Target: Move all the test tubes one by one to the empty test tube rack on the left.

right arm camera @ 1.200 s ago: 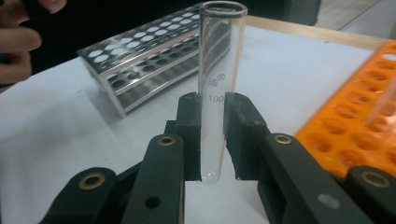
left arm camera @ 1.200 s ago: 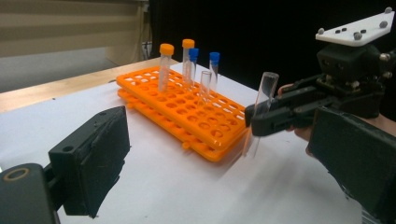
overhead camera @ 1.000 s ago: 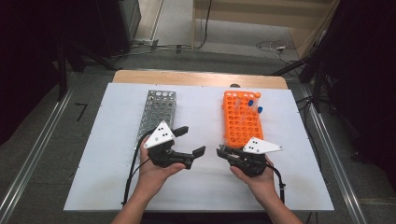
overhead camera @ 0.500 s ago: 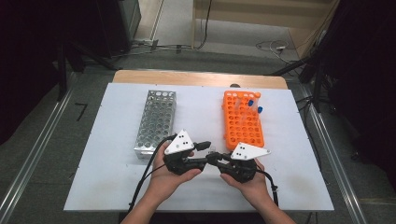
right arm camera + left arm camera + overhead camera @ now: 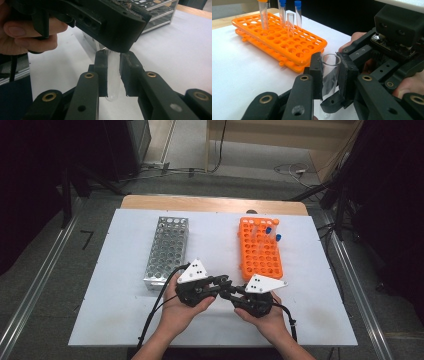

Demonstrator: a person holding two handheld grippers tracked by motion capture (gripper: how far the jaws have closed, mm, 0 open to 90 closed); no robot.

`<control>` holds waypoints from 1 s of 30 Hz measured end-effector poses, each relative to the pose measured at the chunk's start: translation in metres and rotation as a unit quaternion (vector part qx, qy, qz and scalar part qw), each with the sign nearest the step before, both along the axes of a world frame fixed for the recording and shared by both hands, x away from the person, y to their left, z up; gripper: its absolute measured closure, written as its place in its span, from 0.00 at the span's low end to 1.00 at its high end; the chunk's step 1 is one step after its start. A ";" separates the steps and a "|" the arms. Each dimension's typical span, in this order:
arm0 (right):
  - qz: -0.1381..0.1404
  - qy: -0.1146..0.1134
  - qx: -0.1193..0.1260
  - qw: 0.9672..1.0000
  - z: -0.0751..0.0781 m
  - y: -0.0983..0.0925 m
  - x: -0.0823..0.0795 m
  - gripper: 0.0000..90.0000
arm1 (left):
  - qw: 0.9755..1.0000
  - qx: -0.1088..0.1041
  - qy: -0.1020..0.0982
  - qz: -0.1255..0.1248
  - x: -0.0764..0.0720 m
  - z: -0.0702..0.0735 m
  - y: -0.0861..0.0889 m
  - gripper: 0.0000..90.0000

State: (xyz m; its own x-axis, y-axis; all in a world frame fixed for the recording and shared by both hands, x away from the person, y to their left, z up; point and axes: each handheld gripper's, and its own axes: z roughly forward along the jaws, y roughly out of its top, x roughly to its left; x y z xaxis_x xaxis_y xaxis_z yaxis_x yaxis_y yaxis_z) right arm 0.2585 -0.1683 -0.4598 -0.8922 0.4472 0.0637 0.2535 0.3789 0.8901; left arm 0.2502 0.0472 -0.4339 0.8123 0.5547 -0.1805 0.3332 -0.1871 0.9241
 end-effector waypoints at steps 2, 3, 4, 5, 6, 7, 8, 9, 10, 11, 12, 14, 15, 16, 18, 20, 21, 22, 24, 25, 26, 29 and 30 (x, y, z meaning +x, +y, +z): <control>0.000 0.001 0.002 1.000 0.000 0.000 0.000 0.82 | 1.000 -0.002 0.001 0.001 0.000 0.000 0.001 0.85; 0.000 0.002 0.004 1.000 0.000 0.000 0.000 0.82 | 1.000 -0.003 0.001 0.001 0.001 0.001 0.001 0.85; 0.000 0.003 0.005 1.000 0.000 0.000 0.001 0.80 | 1.000 -0.007 0.002 0.003 0.001 0.001 0.002 0.85; 0.001 0.006 0.005 1.000 0.000 0.000 0.001 0.77 | 1.000 -0.011 0.002 0.003 0.001 0.001 0.002 0.85; 0.004 0.006 0.006 1.000 0.000 -0.001 0.001 0.73 | 1.000 -0.013 0.002 0.003 0.001 0.002 0.003 0.85; 0.007 0.005 0.009 1.000 0.000 -0.001 0.000 0.68 | 1.000 -0.013 0.001 0.005 0.001 0.003 0.004 0.85; 0.008 0.006 0.011 1.000 0.001 -0.002 0.000 0.62 | 1.000 -0.013 0.001 0.005 0.001 0.003 0.004 0.85; 0.008 0.006 0.012 1.000 0.001 -0.003 0.000 0.58 | 1.000 -0.014 -0.001 0.006 0.002 0.005 0.006 0.85; 0.011 0.007 0.013 1.000 0.002 -0.004 0.000 0.53 | 1.000 -0.013 -0.003 0.010 0.002 0.006 0.008 0.85; 0.012 0.008 0.014 1.000 0.003 -0.007 0.000 0.45 | 1.000 -0.012 -0.004 0.013 0.002 0.006 0.009 0.85; 0.009 0.009 0.015 1.000 0.003 -0.009 0.000 0.40 | 1.000 -0.016 -0.004 0.015 0.003 0.007 0.011 0.85; 0.003 0.008 0.016 1.000 0.004 -0.015 0.001 0.31 | 1.000 -0.017 -0.005 0.022 0.004 0.009 0.016 0.85; -0.003 0.009 0.016 1.000 0.005 -0.019 0.001 0.26 | 0.999 -0.019 -0.005 0.026 0.005 0.010 0.019 0.85; -0.006 0.008 0.016 1.000 0.006 -0.024 0.002 0.22 | 0.999 -0.019 -0.007 0.030 0.006 0.010 0.021 0.85; -0.014 0.008 0.014 1.000 0.007 -0.033 0.003 0.14 | 0.999 -0.023 -0.007 0.033 0.008 0.012 0.025 0.85; -0.019 0.009 0.016 1.000 0.008 -0.036 0.004 0.09 | 0.999 -0.022 -0.010 0.036 0.009 0.013 0.028 0.85; -0.031 0.012 0.015 0.999 0.009 -0.046 0.007 0.02 | 0.999 -0.021 -0.011 0.039 0.010 0.014 0.029 0.85; -0.032 0.014 0.013 0.999 0.009 -0.050 0.007 0.00 | 0.999 -0.017 -0.013 0.041 0.013 0.016 0.032 0.85; -0.035 0.016 0.021 0.999 0.009 -0.058 0.009 0.00 | 0.999 -0.018 -0.015 0.045 0.014 0.017 0.034 0.85; -0.034 0.017 0.024 0.999 0.009 -0.062 0.010 0.00 | 0.998 -0.019 -0.016 0.050 0.017 0.018 0.039 0.85; -0.038 0.018 0.026 0.999 0.009 -0.065 0.010 0.00 | 0.998 -0.019 -0.016 0.050 0.017 0.018 0.039 0.85; -0.052 0.014 0.023 0.998 0.009 -0.075 0.009 0.00 | 0.997 -0.027 -0.019 0.069 0.023 0.021 0.049 0.85; -0.052 0.014 0.023 0.998 0.009 -0.075 0.009 0.00 | 0.997 -0.027 -0.019 0.069 0.023 0.021 0.049 0.85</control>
State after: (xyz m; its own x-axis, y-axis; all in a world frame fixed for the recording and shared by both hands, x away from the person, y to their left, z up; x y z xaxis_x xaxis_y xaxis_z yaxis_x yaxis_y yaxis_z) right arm 0.2676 -0.2430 -0.4506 -0.8388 0.5331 0.1102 0.3134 0.3073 0.8985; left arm 0.2730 0.0957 -0.4126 0.7359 0.6518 -0.1834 0.3166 -0.0918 0.9441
